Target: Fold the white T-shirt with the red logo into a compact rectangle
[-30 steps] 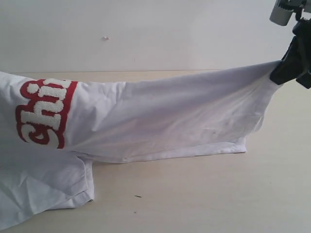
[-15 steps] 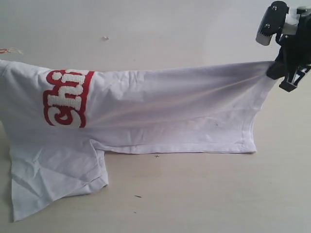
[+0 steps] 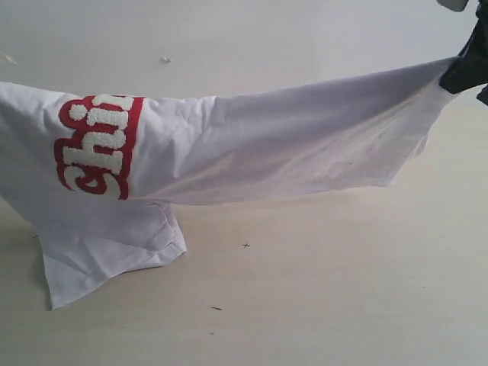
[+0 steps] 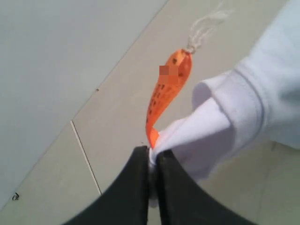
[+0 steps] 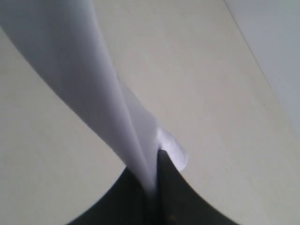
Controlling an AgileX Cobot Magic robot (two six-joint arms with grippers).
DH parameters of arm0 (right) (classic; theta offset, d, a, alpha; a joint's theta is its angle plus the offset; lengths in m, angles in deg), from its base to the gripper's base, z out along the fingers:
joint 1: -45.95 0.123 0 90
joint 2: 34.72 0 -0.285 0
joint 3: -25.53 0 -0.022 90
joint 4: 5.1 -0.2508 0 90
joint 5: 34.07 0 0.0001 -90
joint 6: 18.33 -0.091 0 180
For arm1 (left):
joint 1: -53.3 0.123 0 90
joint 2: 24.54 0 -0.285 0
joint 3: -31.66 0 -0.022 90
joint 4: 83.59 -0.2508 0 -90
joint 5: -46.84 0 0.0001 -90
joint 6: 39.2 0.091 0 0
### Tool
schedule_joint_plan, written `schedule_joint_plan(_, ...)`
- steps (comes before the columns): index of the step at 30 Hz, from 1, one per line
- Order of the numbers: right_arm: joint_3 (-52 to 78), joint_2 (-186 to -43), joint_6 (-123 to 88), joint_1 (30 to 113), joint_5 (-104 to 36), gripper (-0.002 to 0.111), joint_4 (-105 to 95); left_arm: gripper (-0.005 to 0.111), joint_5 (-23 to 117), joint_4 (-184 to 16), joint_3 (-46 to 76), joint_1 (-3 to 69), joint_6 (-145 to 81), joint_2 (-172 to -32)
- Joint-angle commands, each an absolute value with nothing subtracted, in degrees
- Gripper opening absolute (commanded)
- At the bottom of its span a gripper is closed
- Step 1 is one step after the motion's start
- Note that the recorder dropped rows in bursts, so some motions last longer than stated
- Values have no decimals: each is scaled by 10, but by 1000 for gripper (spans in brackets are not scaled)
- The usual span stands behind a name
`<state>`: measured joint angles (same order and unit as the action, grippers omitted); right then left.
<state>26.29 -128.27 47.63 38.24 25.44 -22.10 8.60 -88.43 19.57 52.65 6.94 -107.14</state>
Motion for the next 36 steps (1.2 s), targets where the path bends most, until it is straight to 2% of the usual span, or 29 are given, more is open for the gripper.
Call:
schedule_joint_plan(1, 269, -1216, 431, 383, 322, 0, -233, 0, -11, -869, 199, 528, 85, -1006)
schedule_joint_plan(6, 203, -1035, 407, 383, 343, 0, -274, 0, -85, -870, 199, 528, 35, -834)
schedule_joint_plan(10, 144, -965, 405, 383, 323, 0, -325, 0, -130, -840, 199, 526, 20, -778)
schedule_joint_plan(13, 142, -986, 404, 383, 324, 0, -319, 0, -130, -847, 199, 526, 20, -795)
schedule_joint_plan(19, 142, -1162, 401, 383, 313, 0, -269, 0, -145, -856, 199, 526, 81, -981)
schedule_joint_plan(25, 142, -1307, 401, 383, 180, 0, -196, 0, 11, -863, 199, 526, 96, -1119)
schedule_joint_plan(27, 149, -1375, 420, 383, 70, 0, -195, 0, 123, -863, 199, 526, 99, -1191)
schedule_joint_plan(32, 152, -1467, 450, 383, -147, 0, -194, 0, 272, -863, 199, 526, 99, -1315)
schedule_joint_plan(36, 152, -1546, 497, 383, -348, 0, -194, 0, 443, -863, 199, 526, 99, -1426)
